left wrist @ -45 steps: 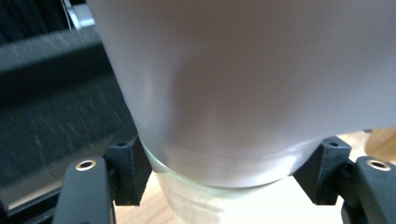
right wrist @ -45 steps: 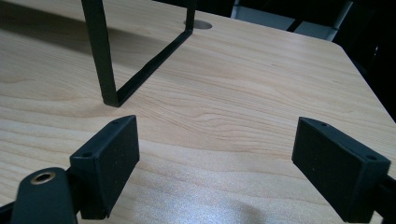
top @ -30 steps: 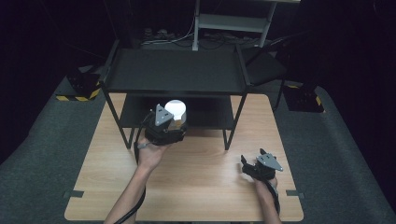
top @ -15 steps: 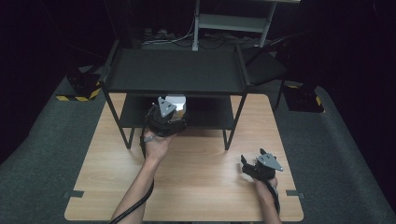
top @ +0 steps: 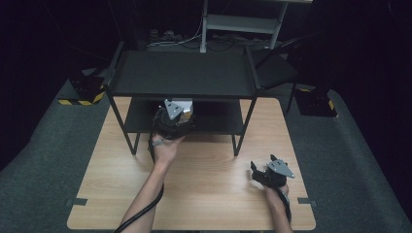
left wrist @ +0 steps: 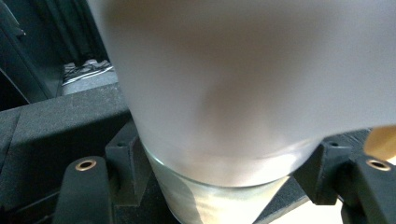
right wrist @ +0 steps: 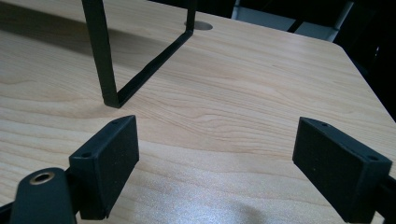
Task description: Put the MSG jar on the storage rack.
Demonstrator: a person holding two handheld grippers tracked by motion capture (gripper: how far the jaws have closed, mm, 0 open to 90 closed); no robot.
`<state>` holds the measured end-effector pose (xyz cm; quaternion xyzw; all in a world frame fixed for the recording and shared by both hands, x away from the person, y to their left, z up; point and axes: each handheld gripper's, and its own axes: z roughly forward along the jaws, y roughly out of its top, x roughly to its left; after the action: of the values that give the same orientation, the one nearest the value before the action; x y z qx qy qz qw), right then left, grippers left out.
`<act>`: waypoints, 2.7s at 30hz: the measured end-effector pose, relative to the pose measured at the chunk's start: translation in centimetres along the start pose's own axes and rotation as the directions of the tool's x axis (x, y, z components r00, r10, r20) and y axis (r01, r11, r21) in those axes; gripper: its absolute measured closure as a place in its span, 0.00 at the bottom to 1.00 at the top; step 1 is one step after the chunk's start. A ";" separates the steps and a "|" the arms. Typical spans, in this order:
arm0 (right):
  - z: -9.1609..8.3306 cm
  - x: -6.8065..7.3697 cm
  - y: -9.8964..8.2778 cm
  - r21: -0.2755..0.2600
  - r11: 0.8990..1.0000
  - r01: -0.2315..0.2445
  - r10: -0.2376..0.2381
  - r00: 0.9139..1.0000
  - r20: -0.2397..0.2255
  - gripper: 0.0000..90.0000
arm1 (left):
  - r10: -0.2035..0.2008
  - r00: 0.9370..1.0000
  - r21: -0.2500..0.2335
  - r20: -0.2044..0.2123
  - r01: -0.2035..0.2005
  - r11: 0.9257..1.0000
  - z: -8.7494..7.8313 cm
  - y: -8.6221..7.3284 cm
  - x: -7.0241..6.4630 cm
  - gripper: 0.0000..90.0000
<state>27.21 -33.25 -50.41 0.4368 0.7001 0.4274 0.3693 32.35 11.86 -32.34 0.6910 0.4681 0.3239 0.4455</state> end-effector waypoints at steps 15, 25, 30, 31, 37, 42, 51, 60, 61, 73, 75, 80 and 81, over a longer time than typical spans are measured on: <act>0.0 0.0 0.0 0.000 1.000 0.000 0.000 1.000 -0.002 0.15 | -0.011 1.000 -0.020 -0.004 0.011 1.000 0.7 -0.4 0.0 0.35; 0.0 0.0 0.0 0.001 1.000 0.001 -0.001 1.000 -0.002 0.15 | -0.023 1.000 -0.033 0.004 0.023 0.999 1.0 -0.7 0.3 0.35; 0.0 0.0 0.0 0.002 1.000 0.003 -0.003 1.000 -0.002 0.15 | -0.008 1.000 -0.032 0.008 0.008 0.999 0.9 -0.7 0.4 0.34; 0.0 0.0 0.0 0.002 1.000 0.003 -0.003 1.000 -0.002 0.15 | 0.008 1.000 -0.023 0.021 -0.007 1.000 1.0 -0.6 0.7 0.32; 0.0 0.0 0.1 0.005 1.000 0.005 -0.005 1.000 -0.002 0.15 | -0.001 0.997 -0.017 0.072 0.002 1.000 1.2 -0.9 1.4 0.19; 0.0 0.0 0.1 0.005 1.000 0.006 -0.006 1.000 -0.002 0.15 | 0.004 0.998 -0.022 0.066 -0.003 1.000 0.6 -1.3 1.5 0.12; 0.0 0.1 0.1 0.005 1.000 0.013 -0.013 1.000 -0.001 0.15 | 0.006 0.997 -0.026 0.083 -0.004 1.000 -2.2 -3.7 2.4 0.08; 0.1 0.2 0.1 0.010 1.000 0.020 -0.020 1.000 0.000 0.15 | 0.097 0.992 0.012 0.076 -0.098 0.995 -4.9 -9.0 2.2 0.06; 0.1 0.2 0.1 0.010 1.000 0.024 -0.024 1.000 0.000 0.15 | 0.107 0.991 0.025 0.081 -0.110 0.994 -5.1 -10.4 2.1 0.07; 0.1 0.4 0.2 0.017 0.999 0.036 -0.036 0.999 0.007 0.15 | 0.047 0.988 0.155 0.144 -0.070 0.986 -2.0 -15.1 4.6 0.06; 0.1 0.4 0.2 0.016 0.999 0.036 -0.036 0.999 0.008 0.15 | 0.032 0.990 0.167 0.134 -0.055 0.984 -1.4 -15.3 5.1 0.05; 0.1 0.5 0.2 0.017 0.999 0.035 -0.035 0.999 0.012 0.15 | -0.008 0.995 0.198 0.100 -0.012 0.980 -0.1 -15.5 6.0 0.05; 0.1 0.5 0.2 0.017 0.999 0.034 -0.034 0.999 0.013 0.15 | -0.011 0.995 0.201 0.096 -0.009 0.980 0.1 -15.5 6.1 0.05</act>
<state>27.21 -32.68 -50.31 0.4308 0.7086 0.4121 0.3774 29.02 20.09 -46.49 0.7470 0.4768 0.2409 0.3957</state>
